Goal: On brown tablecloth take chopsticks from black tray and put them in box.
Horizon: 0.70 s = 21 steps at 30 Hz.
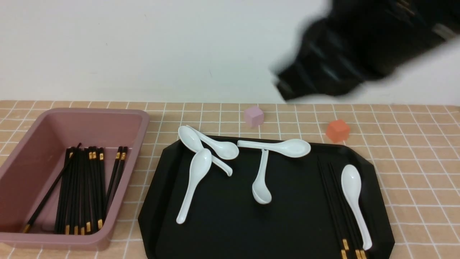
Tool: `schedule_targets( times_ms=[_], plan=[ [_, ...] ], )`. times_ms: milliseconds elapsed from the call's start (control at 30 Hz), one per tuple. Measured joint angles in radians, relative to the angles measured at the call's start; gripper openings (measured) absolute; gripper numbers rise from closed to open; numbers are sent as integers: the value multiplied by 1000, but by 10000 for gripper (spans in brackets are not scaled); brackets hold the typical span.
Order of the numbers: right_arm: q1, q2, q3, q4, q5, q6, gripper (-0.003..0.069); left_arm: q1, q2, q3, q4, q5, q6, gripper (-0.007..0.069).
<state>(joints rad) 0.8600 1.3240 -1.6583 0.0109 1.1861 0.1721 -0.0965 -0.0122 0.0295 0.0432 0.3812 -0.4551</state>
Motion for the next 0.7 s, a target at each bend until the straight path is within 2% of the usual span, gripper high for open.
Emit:
schedule_targets(
  times_ms=[133, 400, 600, 700],
  plan=[
    [0, -190, 279, -1, -176, 0, -9, 0, 0, 0, 0, 0, 0, 238],
    [0, -541, 852, -76, -688, -1, -5, 0, 0, 0, 0, 0, 0, 238],
    [0, -614, 1109, -87, -1081, -1, -3, 0, 0, 0, 0, 0, 0, 238],
    [0, -616, 1179, -87, -1226, -1, -2, 0, 0, 0, 0, 0, 0, 238]
  ],
)
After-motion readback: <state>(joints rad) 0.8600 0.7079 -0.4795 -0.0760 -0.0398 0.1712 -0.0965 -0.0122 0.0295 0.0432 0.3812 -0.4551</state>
